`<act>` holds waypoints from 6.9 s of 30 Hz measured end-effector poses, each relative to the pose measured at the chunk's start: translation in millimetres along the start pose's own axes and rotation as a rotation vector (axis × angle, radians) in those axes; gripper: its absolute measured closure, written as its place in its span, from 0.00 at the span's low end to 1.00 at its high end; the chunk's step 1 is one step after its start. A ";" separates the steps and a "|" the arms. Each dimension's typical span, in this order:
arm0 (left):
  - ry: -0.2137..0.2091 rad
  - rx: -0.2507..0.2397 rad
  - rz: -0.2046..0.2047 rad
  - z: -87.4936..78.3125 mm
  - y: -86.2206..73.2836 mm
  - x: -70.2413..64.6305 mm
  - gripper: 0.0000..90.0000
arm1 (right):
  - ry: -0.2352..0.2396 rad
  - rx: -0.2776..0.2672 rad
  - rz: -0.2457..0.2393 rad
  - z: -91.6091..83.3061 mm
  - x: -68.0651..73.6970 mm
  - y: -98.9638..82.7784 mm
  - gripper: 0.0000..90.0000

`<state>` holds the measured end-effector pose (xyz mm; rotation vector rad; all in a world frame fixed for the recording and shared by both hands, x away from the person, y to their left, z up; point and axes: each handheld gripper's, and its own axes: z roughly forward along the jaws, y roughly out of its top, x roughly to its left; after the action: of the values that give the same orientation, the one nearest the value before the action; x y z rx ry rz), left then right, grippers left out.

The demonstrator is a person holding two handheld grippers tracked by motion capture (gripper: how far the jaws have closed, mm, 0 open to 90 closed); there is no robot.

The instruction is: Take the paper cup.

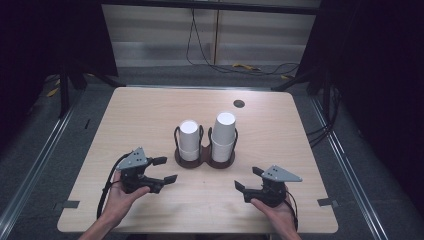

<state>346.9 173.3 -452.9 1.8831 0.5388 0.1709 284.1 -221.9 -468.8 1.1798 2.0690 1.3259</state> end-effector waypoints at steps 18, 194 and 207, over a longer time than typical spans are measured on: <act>-0.019 -0.018 -0.083 -2.2 28.6 22.1 0.26 | 0.024 -0.005 -0.005 1.0 2.8 2.3 0.18; 0.037 0.507 0.109 80.3 152.9 63.5 0.39 | 0.074 0.086 -0.023 8.8 6.1 -2.3 0.18; 0.032 0.467 0.117 68.4 156.7 62.1 0.39 | 0.072 0.086 -0.022 9.1 6.1 -2.5 0.18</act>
<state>471.4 98.6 -343.4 2.3725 0.5216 0.1615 286.1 -212.5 -474.6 1.1579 2.2035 1.2984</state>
